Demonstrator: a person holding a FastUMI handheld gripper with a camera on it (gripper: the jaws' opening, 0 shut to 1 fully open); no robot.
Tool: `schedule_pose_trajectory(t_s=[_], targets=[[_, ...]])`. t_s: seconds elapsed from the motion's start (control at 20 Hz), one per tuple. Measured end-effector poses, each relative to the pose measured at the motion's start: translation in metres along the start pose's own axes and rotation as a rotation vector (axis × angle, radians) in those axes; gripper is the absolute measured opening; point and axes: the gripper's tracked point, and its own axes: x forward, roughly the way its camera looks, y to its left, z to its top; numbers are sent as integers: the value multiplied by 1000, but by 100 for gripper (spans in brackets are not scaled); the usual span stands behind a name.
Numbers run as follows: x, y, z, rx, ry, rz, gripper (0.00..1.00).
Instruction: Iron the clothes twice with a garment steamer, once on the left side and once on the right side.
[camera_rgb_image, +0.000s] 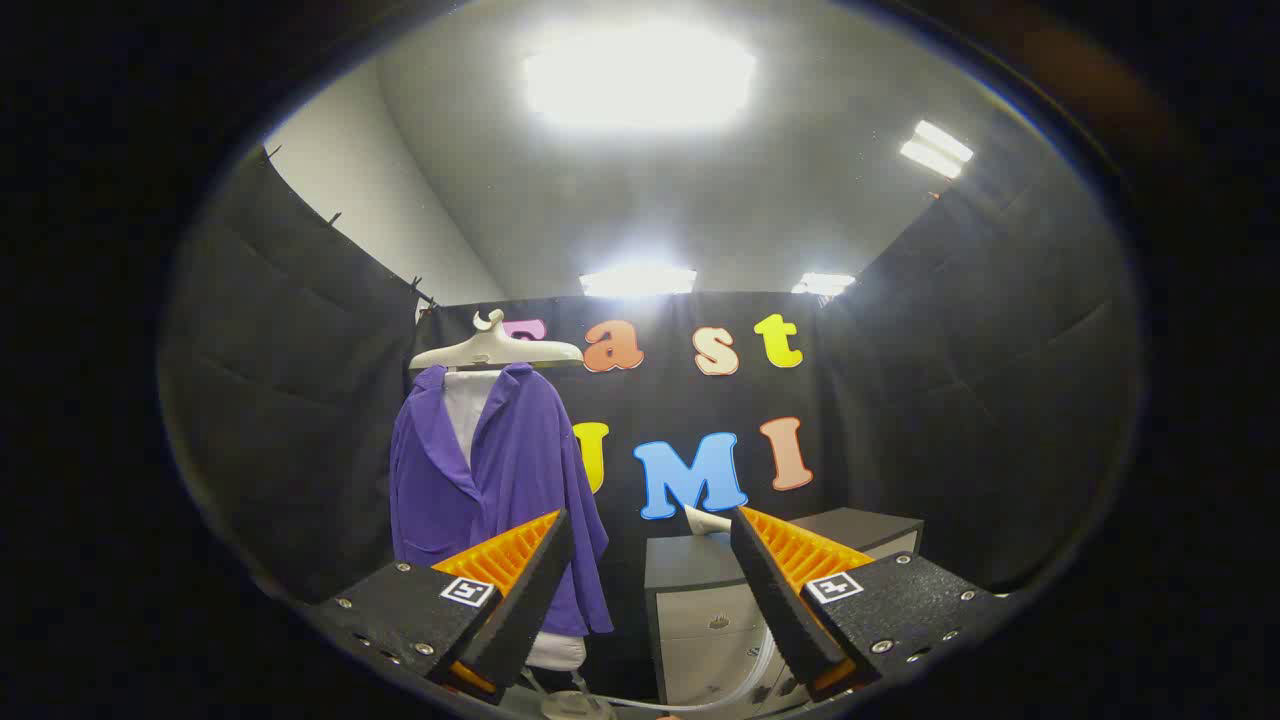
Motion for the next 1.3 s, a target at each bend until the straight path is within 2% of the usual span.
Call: schedule_pose_trajectory(t_s=[0.8,1.0,1.3], targets=[[-4,-2,-36,3,98,11,96],[4,-7,-24,-3,87,9,96],[38,-5,28,-26,13,29,96]])
